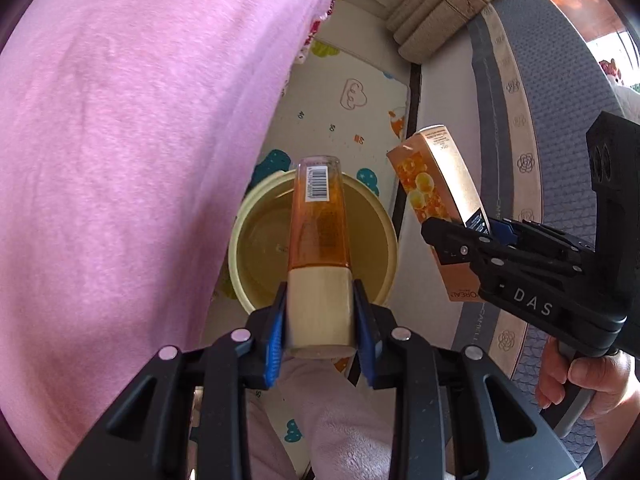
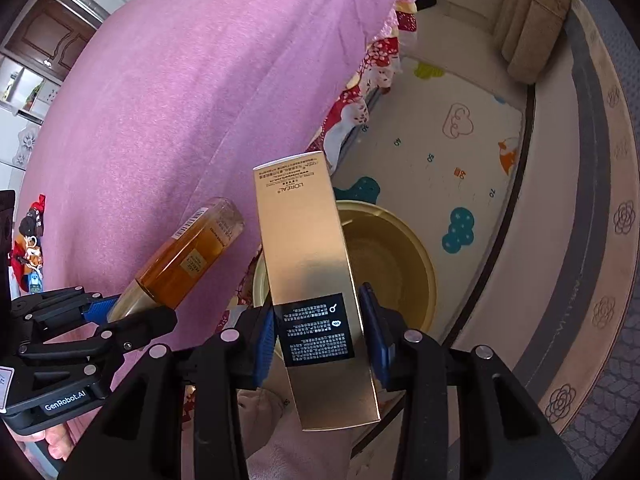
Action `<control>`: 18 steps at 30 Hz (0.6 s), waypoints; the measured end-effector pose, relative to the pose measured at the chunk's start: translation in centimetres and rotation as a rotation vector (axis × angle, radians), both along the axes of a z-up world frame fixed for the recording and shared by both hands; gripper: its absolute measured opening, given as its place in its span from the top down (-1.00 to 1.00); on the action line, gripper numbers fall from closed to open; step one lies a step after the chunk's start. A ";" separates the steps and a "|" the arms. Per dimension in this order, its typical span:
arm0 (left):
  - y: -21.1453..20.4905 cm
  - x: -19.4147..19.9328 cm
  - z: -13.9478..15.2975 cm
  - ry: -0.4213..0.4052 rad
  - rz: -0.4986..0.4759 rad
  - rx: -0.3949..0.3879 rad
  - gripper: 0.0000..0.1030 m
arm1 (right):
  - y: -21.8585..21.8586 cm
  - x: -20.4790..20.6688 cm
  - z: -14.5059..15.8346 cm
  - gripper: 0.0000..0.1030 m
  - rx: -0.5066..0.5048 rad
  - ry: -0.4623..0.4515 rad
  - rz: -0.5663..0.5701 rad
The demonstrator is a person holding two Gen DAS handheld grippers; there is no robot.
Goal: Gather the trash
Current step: 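Carry the bottle and gold box over the yellow bucket and open both tools, then move both open tools back over the bed toward the red pouch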
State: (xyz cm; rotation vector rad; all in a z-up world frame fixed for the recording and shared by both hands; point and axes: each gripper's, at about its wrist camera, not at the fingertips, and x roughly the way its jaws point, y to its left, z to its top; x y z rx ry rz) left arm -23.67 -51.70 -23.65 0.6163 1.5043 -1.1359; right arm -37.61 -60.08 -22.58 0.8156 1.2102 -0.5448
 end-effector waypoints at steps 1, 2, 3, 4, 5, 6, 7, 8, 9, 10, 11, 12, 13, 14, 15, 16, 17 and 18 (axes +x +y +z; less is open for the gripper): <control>-0.1 -0.4 -0.3 0.009 -0.009 0.003 0.42 | -0.1 -0.4 -0.4 0.25 0.016 -0.005 -0.009; -0.3 -0.7 -0.7 0.019 -0.014 0.004 0.41 | -0.1 -0.8 -0.8 0.24 0.037 -0.012 -0.014; -0.6 -0.9 -1.0 0.027 -0.018 0.006 0.41 | -0.1 -1.4 -1.2 0.24 0.051 -0.017 -0.018; -0.9 -1.2 -1.3 0.031 -0.023 0.008 0.41 | -0.1 -1.3 -1.3 0.23 0.056 -0.016 -0.019; -1.4 -1.6 -1.6 0.038 -0.032 0.012 0.41 | -0.1 -1.6 -1.5 0.19 0.057 -0.012 -0.015; -1.6 -1.9 -2.0 0.051 -0.045 0.016 0.34 | -0.1 -1.9 -1.7 0.12 0.056 -0.007 -0.009; -2.2 -2.3 -2.5 0.059 -0.058 0.028 -0.04 | -0.1 -2.1 -1.8 -0.12 0.049 0.002 -0.004; -2.4 -2.4 -2.8 0.048 -0.067 0.044 -0.26 | -0.1 -2.5 -1.9 -0.29 0.033 0.013 -0.003; -2.6 -2.6 -3.2 0.021 -0.074 0.059 -0.56 | -0.2 -2.9 -1.9 -0.33 0.017 0.018 -0.004; -2.4 -2.5 -3.1 0.006 -0.080 0.068 -0.60 | -0.3 -3.2 -2.0 -0.34 0.010 0.018 -0.006; -2.5 -2.6 -3.3 0.012 -0.082 0.072 -0.60 | -0.5 -3.5 -2.1 -0.34 0.015 0.019 -0.009; -2.5 -2.5 -3.5 0.020 -0.077 0.079 -0.60 | -0.6 -3.8 -2.3 -0.34 0.023 0.022 -0.014; -2.5 -2.5 -3.5 0.022 -0.068 0.083 -0.60 | -0.7 -4.3 -2.5 -0.34 0.025 0.025 -0.018; -2.5 -2.4 -3.5 0.023 -0.058 0.084 -0.60 | -0.8 -4.4 -2.6 -0.33 0.024 0.031 -0.020; -2.4 -2.3 -3.3 0.029 -0.051 0.080 -0.60 | -0.9 -4.5 -2.6 -0.32 0.023 0.037 -0.022; -2.3 -2.1 -3.0 0.031 -0.046 0.077 -0.60 | -1.1 -4.5 -2.8 -0.31 0.025 0.041 -0.024; -2.2 -2.1 -2.9 0.027 -0.046 0.074 -0.60 | -1.2 -4.5 -2.8 -0.31 0.028 0.040 -0.026; -2.1 -2.1 -2.6 0.027 -0.050 0.068 -0.60 | -1.3 -4.5 -2.8 -0.31 0.030 0.037 -0.028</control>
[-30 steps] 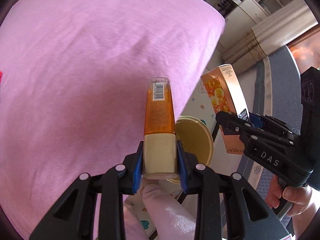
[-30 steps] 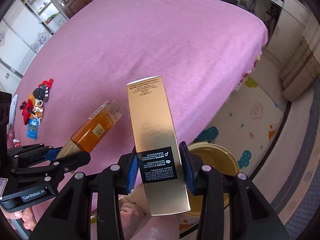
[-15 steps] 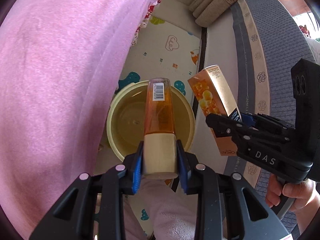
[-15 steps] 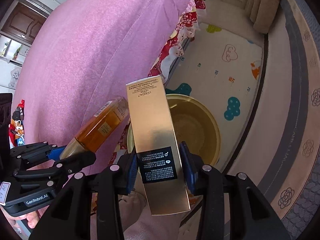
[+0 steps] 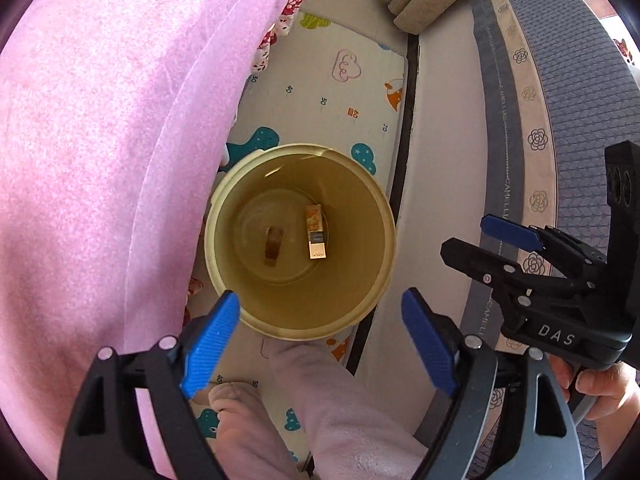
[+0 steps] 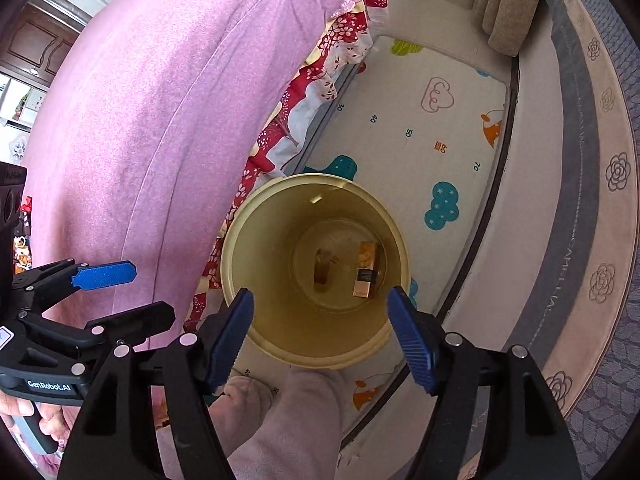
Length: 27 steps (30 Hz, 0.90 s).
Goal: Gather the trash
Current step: 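Move both open tools back over the bed toward the red pouch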
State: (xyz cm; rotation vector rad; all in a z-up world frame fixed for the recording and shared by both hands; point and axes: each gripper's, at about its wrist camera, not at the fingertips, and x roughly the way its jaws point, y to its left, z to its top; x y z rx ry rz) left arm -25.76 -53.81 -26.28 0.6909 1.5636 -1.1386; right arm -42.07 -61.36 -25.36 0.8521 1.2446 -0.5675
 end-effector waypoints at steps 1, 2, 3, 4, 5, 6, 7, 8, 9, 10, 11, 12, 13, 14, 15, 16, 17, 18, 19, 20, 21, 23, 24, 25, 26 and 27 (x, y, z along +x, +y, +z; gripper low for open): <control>0.0 -0.1 0.3 -0.004 -0.004 -0.004 -0.60 | -0.1 0.1 0.0 -0.31 -0.001 -0.002 0.001; 0.0 -0.1 0.4 -0.007 -0.007 -0.007 -0.60 | -0.1 0.2 0.2 -0.31 -0.003 -0.003 0.003; 0.0 0.0 0.6 -0.006 -0.007 -0.010 -0.60 | -0.1 0.4 0.4 -0.31 -0.005 -0.005 0.007; 0.0 0.0 0.8 -0.008 -0.003 -0.014 -0.60 | -0.1 0.5 0.6 -0.31 -0.008 -0.006 0.011; -0.1 0.1 0.9 -0.011 0.002 -0.017 -0.60 | -0.1 0.6 0.7 -0.31 -0.011 -0.007 0.015; -0.2 0.2 1.0 -0.007 0.008 -0.019 -0.60 | 0.0 0.7 0.9 -0.31 -0.010 -0.008 0.017; -0.2 0.3 1.2 -0.005 0.016 -0.022 -0.60 | 0.0 0.8 1.0 -0.31 -0.007 -0.008 0.017; -0.1 0.4 1.3 -0.005 0.022 -0.026 -0.60 | 0.0 0.9 1.1 -0.31 -0.003 -0.008 0.018; -0.1 0.6 1.5 -0.004 0.025 -0.031 -0.60 | 0.1 1.0 1.3 -0.31 -0.002 -0.011 0.018; 0.0 0.8 1.8 -0.007 0.027 -0.035 -0.60 | 0.1 1.2 1.5 -0.31 -0.001 -0.014 0.018; 0.0 0.9 2.0 -0.014 0.029 -0.038 -0.60 | 0.1 1.3 1.7 -0.31 -0.001 -0.018 0.019; 0.1 1.2 2.3 -0.021 0.033 -0.043 -0.60 | 0.0 1.5 2.0 -0.31 -0.004 -0.020 0.023; 0.2 1.4 2.6 -0.022 0.039 -0.048 -0.60 | 0.0 1.8 2.4 -0.31 -0.008 -0.022 0.030; 0.4 1.8 3.0 -0.024 0.049 -0.053 -0.60 | 0.0 2.1 2.8 -0.31 -0.013 -0.024 0.038; 0.6 2.2 3.4 -0.030 0.061 -0.059 -0.60 | 0.0 2.4 3.1 -0.31 -0.020 -0.025 0.049; 0.8 2.5 3.7 -0.033 0.072 -0.064 -0.60 | 0.0 2.8 3.5 -0.31 -0.026 -0.026 0.060; 1.0 3.0 4.1 -0.037 0.085 -0.068 -0.60 | 0.0 3.2 3.9 -0.31 -0.030 -0.027 0.071; 1.3 3.5 4.5 -0.040 0.099 -0.073 -0.60 | 0.1 3.7 4.3 -0.31 -0.036 -0.028 0.083; 1.6 4.0 5.0 -0.042 0.115 -0.078 -0.60 | 0.2 4.2 4.7 -0.31 -0.042 -0.031 0.095; 2.0 4.4 5.4 -0.045 0.130 -0.084 -0.60 | 0.3 4.7 5.3 -0.31 -0.047 -0.034 0.109; 2.3 4.9 5.9 -0.050 0.147 -0.092 -0.60 | 0.4 5.2 5.8 -0.31 -0.053 -0.040 0.123; 3.2 5.9 6.9 -0.058 0.180 -0.108 -0.60 | 0.9 6.5 6.9 -0.31 -0.067 -0.054 0.155; 3.8 6.4 7.5 -0.063 0.202 -0.118 -0.60 | 1.2 7.3 7.5 -0.31 -0.075 -0.062 0.174; 4.4 7.0 8.0 -0.064 0.224 -0.131 -0.60 | 1.5 8.1 8.1 -0.31 -0.083 -0.069 0.194; 5.1 7.6 8.5 -0.069 0.246 -0.141 -0.60 | 1.8 9.0 8.6 -0.31 -0.090 -0.079 0.215; 5.8 8.2 8.9 -0.078 0.269 -0.149 -0.60 | 2.3 10.0 9.1 -0.31 -0.096 -0.088 0.236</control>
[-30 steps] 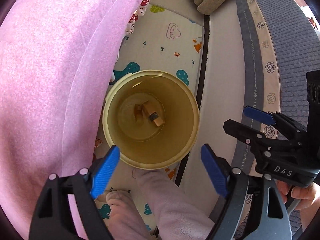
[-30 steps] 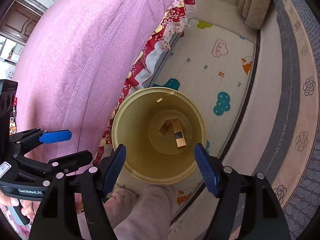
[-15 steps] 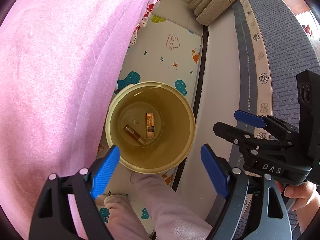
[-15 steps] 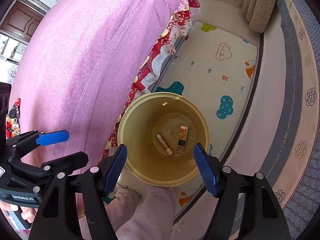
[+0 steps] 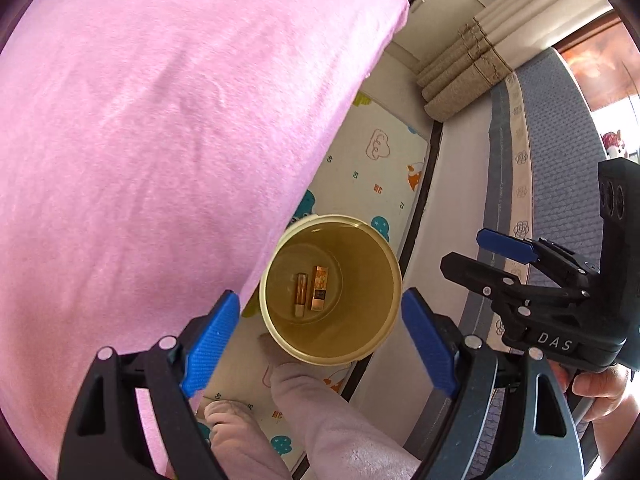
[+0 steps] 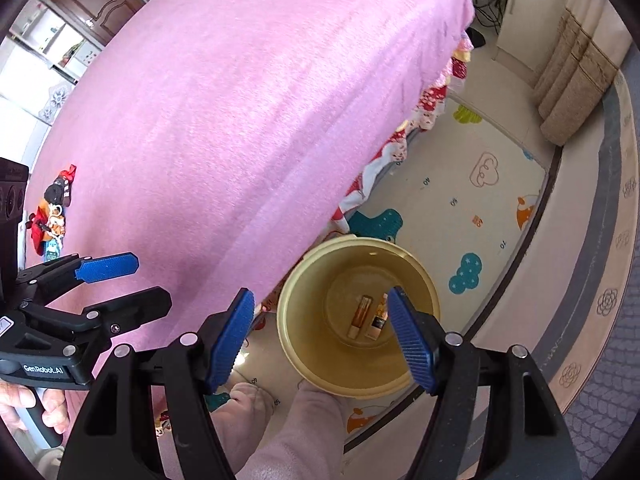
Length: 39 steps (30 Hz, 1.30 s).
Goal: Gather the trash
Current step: 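Move both open tools back over the bed toward the red pouch, then grasp the red pouch with the left tool while the right tool grasps its brown drawstring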
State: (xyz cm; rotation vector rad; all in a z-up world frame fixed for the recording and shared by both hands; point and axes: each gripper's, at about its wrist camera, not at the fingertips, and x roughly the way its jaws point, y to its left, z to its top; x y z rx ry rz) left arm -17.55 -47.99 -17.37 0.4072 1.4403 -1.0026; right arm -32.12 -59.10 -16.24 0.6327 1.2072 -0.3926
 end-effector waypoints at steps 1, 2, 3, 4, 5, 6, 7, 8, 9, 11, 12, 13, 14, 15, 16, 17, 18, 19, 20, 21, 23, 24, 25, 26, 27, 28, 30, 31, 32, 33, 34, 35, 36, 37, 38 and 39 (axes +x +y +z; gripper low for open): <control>0.9 0.8 0.5 -0.007 0.028 -0.008 -0.60 | 0.5 1.0 0.5 -0.31 -0.006 -0.009 0.023; 1.9 1.6 0.9 -0.011 0.059 -0.016 -0.60 | 1.0 2.2 1.1 -0.31 -0.011 -0.018 0.047; 2.9 2.4 1.3 -0.017 0.091 -0.019 -0.60 | 1.6 3.4 1.6 -0.31 -0.015 -0.026 0.072; 4.2 3.4 1.7 -0.023 0.127 -0.022 -0.60 | 2.4 4.6 2.1 -0.31 -0.018 -0.034 0.100; 5.5 4.3 2.1 -0.027 0.163 -0.026 -0.60 | 3.2 5.9 2.6 -0.31 -0.023 -0.043 0.129; 6.9 5.2 2.5 -0.032 0.198 -0.030 -0.60 | 4.0 7.2 3.1 -0.31 -0.027 -0.049 0.156; 8.5 6.1 2.9 -0.038 0.233 -0.033 -0.60 | 4.9 8.5 3.5 -0.31 -0.028 -0.058 0.184; 10.0 7.0 3.2 -0.047 0.266 -0.033 -0.60 | 5.8 9.9 3.9 -0.31 -0.026 -0.065 0.211; 11.7 7.8 3.6 -0.058 0.298 -0.032 -0.60 | 6.9 11.2 4.2 -0.31 -0.023 -0.072 0.238; 15.3 9.7 4.3 -0.082 0.364 -0.028 -0.60 | 9.3 13.9 4.9 -0.31 -0.018 -0.084 0.298; 17.2 10.5 4.7 -0.091 0.397 -0.028 -0.60 | 10.6 15.2 5.2 -0.31 -0.016 -0.089 0.327; 19.3 11.4 5.1 -0.100 0.434 -0.027 -0.60 | 11.9 16.4 5.5 -0.31 -0.012 -0.098 0.358; 21.2 12.2 5.3 -0.106 0.467 -0.024 -0.60 | 13.3 17.5 5.8 -0.31 -0.007 -0.104 0.387; 23.2 13.0 5.7 -0.113 0.501 -0.021 -0.60 | 14.8 18.7 6.0 -0.31 -0.002 -0.111 0.416; 25.1 13.7 6.0 -0.120 0.533 -0.017 -0.60 | 16.3 19.8 6.3 -0.31 0.005 -0.119 0.440; 26.7 14.4 6.3 -0.127 0.561 -0.015 -0.60 | 17.7 20.9 6.6 -0.31 0.010 -0.125 0.464; 28.6 15.1 6.7 -0.135 0.587 -0.014 -0.60 | 19.1 22.1 6.9 -0.31 0.012 -0.130 0.486; 30.4 15.8 7.1 -0.145 0.609 -0.011 -0.60 | 20.5 23.1 7.3 -0.31 0.012 -0.138 0.509; 32.0 16.6 7.3 -0.156 0.627 -0.007 -0.60 | 21.9 24.1 7.6 -0.31 0.015 -0.147 0.530; 33.5 17.1 7.6 -0.164 0.645 -0.006 -0.60 | 23.3 25.1 8.0 -0.31 0.018 -0.156 0.548; 36.5 18.3 7.7 -0.168 0.681 -0.008 -0.61 | 25.9 26.8 8.6 -0.31 0.025 -0.173 0.578; 37.9 18.9 7.8 -0.167 0.698 -0.010 -0.62 | 27.3 27.8 8.8 -0.31 0.026 -0.181 0.591; 39.3 19.3 8.0 -0.170 0.713 -0.014 -0.62 | 28.6 28.6 9.1 -0.31 0.025 -0.190 0.604; 40.7 19.8 8.2 -0.173 0.723 -0.020 -0.62 | 30.0 29.5 9.3 -0.31 0.025 -0.198 0.615; 41.8 20.3 8.4 -0.176 0.730 -0.023 -0.62 | 31.2 30.3 9.5 -0.31 0.026 -0.207 0.625; 42.8 20.7 8.5 -0.181 0.738 -0.023 -0.63 | 32.3 31.1 9.7 -0.31 0.025 -0.213 0.634; 44.7 21.5 8.7 -0.185 0.752 -0.029 -0.63 | 34.5 32.5 10.0 -0.31 0.017 -0.220 0.656; 45.4 21.9 8.7 -0.184 0.763 -0.032 -0.63 | 35.5 33.1 10.1 -0.31 0.012 -0.223 0.666; 46.2 22.3 8.8 -0.182 0.773 -0.037 -0.64 | 36.3 33.7 10.2 -0.31 0.009 -0.228 0.676; 46.8 22.7 8.8 -0.183 0.782 -0.042 -0.64 | 37.2 34.3 10.4 -0.31 0.010 -0.235 0.688; 47.5 23.1 8.8 -0.183 0.791 -0.043 -0.64 | 38.1 34.9 10.5 -0.31 0.007 -0.239 0.700; 48.0 23.4 8.6 -0.180 0.799 -0.043 -0.64 | 39.0 35.5 10.6 -0.31 0.000 -0.242 0.711; 48.5 23.8 8.5 -0.175 0.806 -0.045 -0.64 | 39.7 36.2 10.7 -0.31 -0.005 -0.243 0.721; 49.0 24.1 8.4 -0.171 0.813 -0.048 -0.64 | 40.3 36.8 10.8 -0.31 -0.008 -0.243 0.730; 49.4 24.4 8.3 -0.168 0.820 -0.049 -0.64 | 40.9 37.4 10.9 -0.30 -0.008 -0.246 0.739; 49.9 24.8 8.2 -0.165 0.826 -0.049 -0.64 | 41.5 38.1 11.0 -0.30 -0.005 -0.250 0.749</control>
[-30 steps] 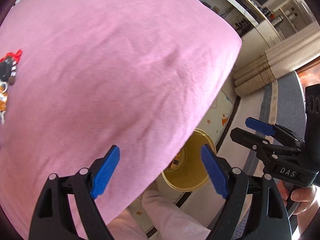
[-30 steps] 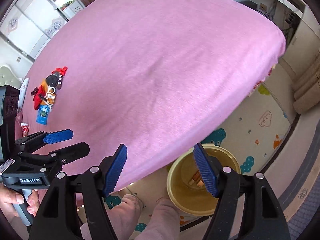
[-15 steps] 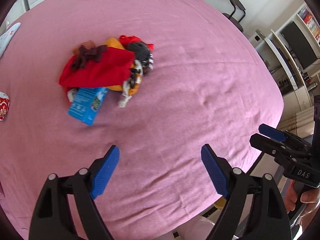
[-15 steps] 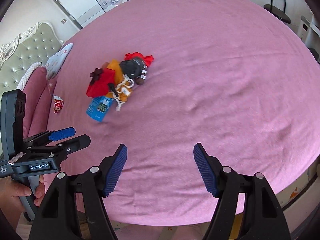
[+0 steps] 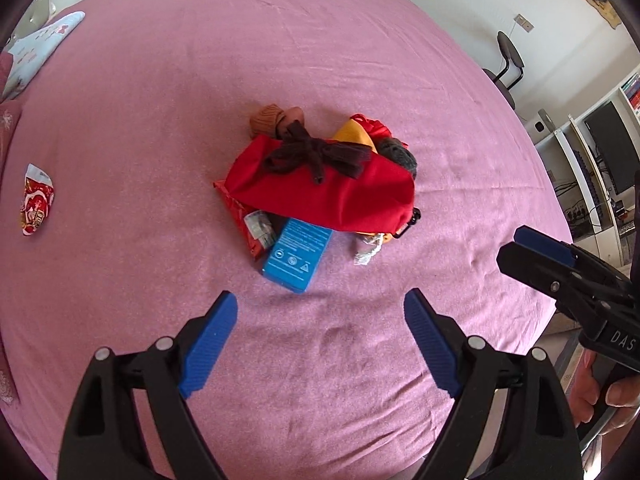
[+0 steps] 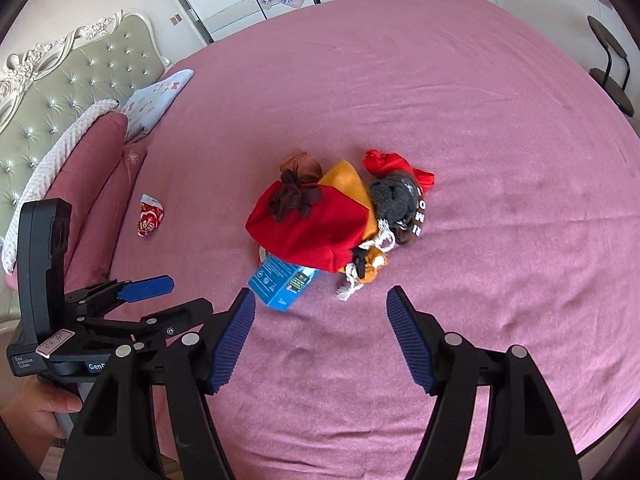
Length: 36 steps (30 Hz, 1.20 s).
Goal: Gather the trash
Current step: 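Grasp the red pouch with the left tool while the right tool grasps its brown drawstring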
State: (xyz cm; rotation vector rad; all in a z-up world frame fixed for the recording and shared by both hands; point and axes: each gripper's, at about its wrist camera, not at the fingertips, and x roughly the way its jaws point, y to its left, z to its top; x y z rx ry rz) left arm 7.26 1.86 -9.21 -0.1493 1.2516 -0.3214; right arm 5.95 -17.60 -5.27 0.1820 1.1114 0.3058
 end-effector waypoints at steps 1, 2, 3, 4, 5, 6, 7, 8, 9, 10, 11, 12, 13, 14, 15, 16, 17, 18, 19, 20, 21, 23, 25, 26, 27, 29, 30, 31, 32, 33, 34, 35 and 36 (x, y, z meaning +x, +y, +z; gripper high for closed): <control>0.5 0.4 -0.2 0.003 0.007 -0.002 -0.64 | 0.6 0.7 0.1 -0.28 0.002 -0.004 0.013; 0.9 0.7 -0.4 0.006 0.017 -0.004 -0.64 | 1.2 1.3 0.1 -0.28 -0.001 -0.009 0.028; 1.2 1.0 -0.6 0.012 0.028 -0.010 -0.64 | 1.8 2.0 0.1 -0.27 -0.007 -0.014 0.046; 1.5 1.3 -0.9 0.020 0.040 -0.015 -0.64 | 2.2 2.6 0.1 -0.27 -0.013 -0.018 0.062; 1.8 1.6 -1.1 0.026 0.052 -0.016 -0.64 | 2.7 3.3 0.0 -0.27 -0.015 -0.022 0.076; 2.0 1.9 -1.3 0.030 0.061 -0.015 -0.65 | 3.1 4.0 -0.1 -0.27 -0.013 -0.022 0.088; 2.2 2.2 -1.5 0.034 0.069 -0.013 -0.65 | 3.5 4.7 -0.4 -0.27 -0.008 -0.019 0.101; 2.3 2.4 -1.7 0.039 0.078 -0.007 -0.65 | 3.9 5.4 -0.6 -0.27 -0.006 -0.016 0.113; 2.4 2.7 -1.9 0.046 0.087 -0.007 -0.65 | 4.3 6.2 -0.9 -0.25 -0.011 -0.011 0.126; 2.5 3.0 -2.3 0.056 0.094 -0.014 -0.66 | 4.9 6.9 -1.1 -0.24 -0.015 -0.007 0.140; 2.5 3.4 -2.7 0.067 0.099 -0.016 -0.66 | 5.4 7.6 -1.4 -0.23 -0.016 -0.002 0.154; 2.5 3.7 -3.2 0.077 0.103 -0.014 -0.66 | 5.8 8.2 -1.7 -0.22 -0.020 0.004 0.167; 2.5 4.0 -3.6 0.085 0.105 -0.015 -0.66 | 6.1 8.8 -2.1 -0.22 -0.027 0.010 0.181; 2.5 4.2 -4.0 0.093 0.109 -0.018 -0.66 | 6.4 9.3 -2.7 -0.21 -0.033 0.016 0.195; 2.6 4.5 -4.5 0.102 0.113 -0.022 -0.66 | 6.8 9.8 -3.2 -0.20 -0.039 0.023 0.207; 2.7 4.7 -5.0 0.110 0.117 -0.028 -0.66 | 7.1 10.3 -3.7 -0.17 -0.043 0.031 0.219; 2.6 4.9 -5.4 0.119 0.120 -0.031 -0.66 | 7.3 10.7 -4.2 -0.14 -0.043 0.040 0.231; 2.6 5.1 -5.9 0.127 0.124 -0.030 -0.66 | 7.6 11.1 -4.7 -0.12 -0.045 0.046 0.238; 2.6 5.3 -6.3 0.138 0.127 -0.027 -0.66 | 7.7 11.5 -5.2 -0.10 -0.049 0.054 0.244; 2.7 5.5 -6.7 0.148 0.130 -0.028 -0.66 | 7.8 11.9 -5.7 -0.05 -0.052 0.062 0.247; 2.8 5.6 -7.0 0.156 0.132 -0.029 -0.66 | 7.9 12.3 -6.1 -0.03 -0.054 0.071 0.251; 2.8 6.0 -7.6 0.170 0.132 -0.030 -0.66 | 8.1 13.0 -6.8 -0.02 -0.056 0.085 0.256; 2.8 6.5 -8.1 0.179 0.129 -0.030 -0.66 | 8.5 13.6 -7.6 -0.02 -0.068 0.107 0.273; 2.7 6.7 -8.3 0.183 0.127 -0.031 -0.66 | 8.7 13.9 -8.2 0.06 -0.085 0.127 0.287; 2.7 7.1 -8.6 0.186 0.125 -0.032 -0.66 | 9.0 14.0 -8.6 0.09 -0.105 0.134 0.298; 2.6 7.6 -8.9 0.190 0.127 -0.034 -0.66 | 9.3 14.1 -9.2 0.17 -0.138 0.130 0.314; 2.6 7.9 -9.1 0.192 0.129 -0.039 -0.66 | 9.4 14.1 -9.5 0.23 -0.152 0.134 0.317; 2.5 8.1 -9.3 0.197 0.131 -0.046 -0.66 | 9.3 14.1 -9.8 0.42 -0.167 0.133 0.316; 2.5 8.3 -9.4 0.202 0.134 -0.051 -0.66 | 9.1 14.2 -9.9 0.52 -0.176 0.128 0.314; 2.4 8.4 -9.6 0.206 0.134 -0.057 -0.66 | 9.0 14.3 -10.0 0.59 -0.166 0.128 0.313; 2.3 8.6 -9.7 0.208 0.131 -0.061 -0.66 | 8.7 14.4 -9.9 0.63 -0.151 0.127 0.306; 2.2 8.7 -9.8 0.211 0.128 -0.061 -0.66 | 8.4 14.4 -9.8 0.65 -0.135 0.127 0.301; 2.1 8.8 -10.0 0.214 0.122 -0.064 -0.66 | 8.2 14.5 -9.6 0.66 -0.119 0.126 0.299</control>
